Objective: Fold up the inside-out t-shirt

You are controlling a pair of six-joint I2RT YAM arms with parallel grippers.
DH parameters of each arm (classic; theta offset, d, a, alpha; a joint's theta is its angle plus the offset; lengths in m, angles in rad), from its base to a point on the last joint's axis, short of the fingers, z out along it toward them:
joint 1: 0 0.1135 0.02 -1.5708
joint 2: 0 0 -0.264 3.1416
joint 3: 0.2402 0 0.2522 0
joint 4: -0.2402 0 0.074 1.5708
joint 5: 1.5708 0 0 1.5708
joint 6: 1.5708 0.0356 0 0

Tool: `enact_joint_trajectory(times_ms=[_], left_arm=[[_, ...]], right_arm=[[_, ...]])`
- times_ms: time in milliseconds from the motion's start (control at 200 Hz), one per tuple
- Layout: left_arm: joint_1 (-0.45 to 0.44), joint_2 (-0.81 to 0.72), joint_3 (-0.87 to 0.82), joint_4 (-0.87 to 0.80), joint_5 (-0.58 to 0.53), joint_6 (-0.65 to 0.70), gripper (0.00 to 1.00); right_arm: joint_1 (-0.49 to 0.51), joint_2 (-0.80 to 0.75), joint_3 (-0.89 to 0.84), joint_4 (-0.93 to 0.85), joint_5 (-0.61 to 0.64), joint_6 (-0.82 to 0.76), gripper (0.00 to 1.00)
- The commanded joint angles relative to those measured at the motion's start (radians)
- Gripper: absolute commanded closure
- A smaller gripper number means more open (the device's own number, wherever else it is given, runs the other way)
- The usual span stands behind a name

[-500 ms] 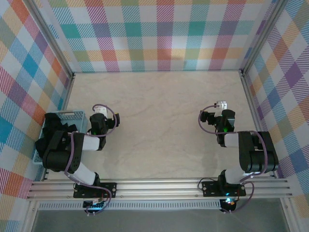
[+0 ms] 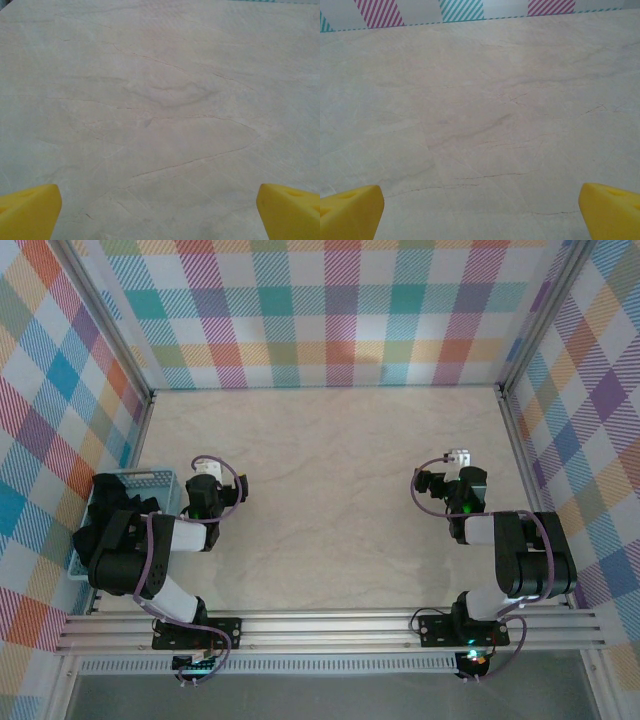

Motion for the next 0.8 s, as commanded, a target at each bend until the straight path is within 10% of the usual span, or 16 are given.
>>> enact_joint_trajectory(times_ms=[0,795], left_arm=[[0.012,-0.001,0.02,0.0,0.02,0.01,0.0],[0.002,-0.059,0.01,-0.025,0.016,0.022,0.0]], right_arm=[[0.004,0.004,-0.005,0.03,-0.001,0.006,0.0],[0.004,-0.009,-0.02,0.051,-0.038,-0.01,0.0]])
